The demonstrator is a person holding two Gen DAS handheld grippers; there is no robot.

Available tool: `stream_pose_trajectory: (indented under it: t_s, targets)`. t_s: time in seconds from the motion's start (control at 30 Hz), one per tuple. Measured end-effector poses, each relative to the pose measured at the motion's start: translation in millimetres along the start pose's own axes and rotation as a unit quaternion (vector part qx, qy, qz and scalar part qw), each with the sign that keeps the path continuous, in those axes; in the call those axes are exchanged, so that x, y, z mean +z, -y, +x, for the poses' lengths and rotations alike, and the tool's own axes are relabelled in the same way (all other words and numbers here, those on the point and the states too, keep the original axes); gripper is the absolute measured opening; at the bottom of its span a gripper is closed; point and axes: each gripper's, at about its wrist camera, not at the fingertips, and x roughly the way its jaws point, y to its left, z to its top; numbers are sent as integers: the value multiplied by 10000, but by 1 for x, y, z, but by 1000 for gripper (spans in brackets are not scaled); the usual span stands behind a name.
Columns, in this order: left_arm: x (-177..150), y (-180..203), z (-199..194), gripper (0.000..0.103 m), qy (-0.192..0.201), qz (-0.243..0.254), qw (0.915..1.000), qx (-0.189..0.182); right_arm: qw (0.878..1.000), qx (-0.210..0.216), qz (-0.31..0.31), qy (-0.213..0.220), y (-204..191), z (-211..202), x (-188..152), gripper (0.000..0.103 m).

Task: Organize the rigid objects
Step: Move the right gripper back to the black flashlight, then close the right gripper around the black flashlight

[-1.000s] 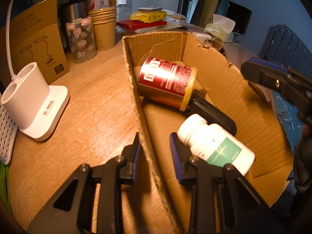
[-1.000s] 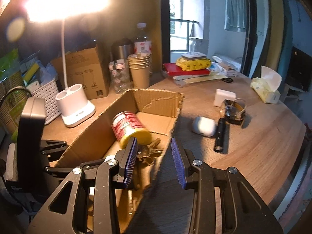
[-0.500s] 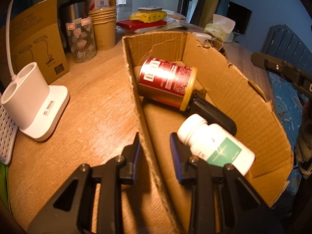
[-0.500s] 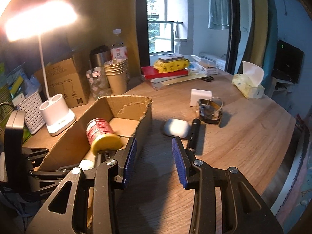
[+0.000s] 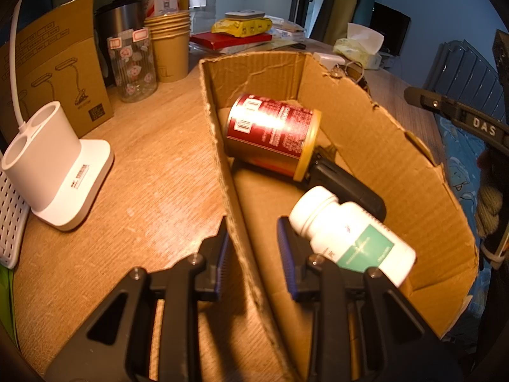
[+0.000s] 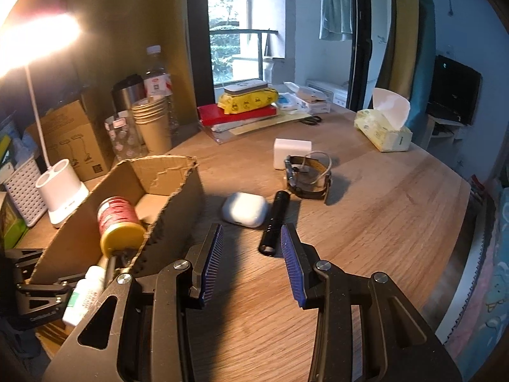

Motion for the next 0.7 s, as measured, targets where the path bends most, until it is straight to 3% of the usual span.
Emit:
stream_pose_trajectory:
  t_s: [0.7]
  targets:
    - [0, 0, 0, 30, 0, -1, 10000, 0, 9987, -140, -37, -495, 24, 70, 4, 40]
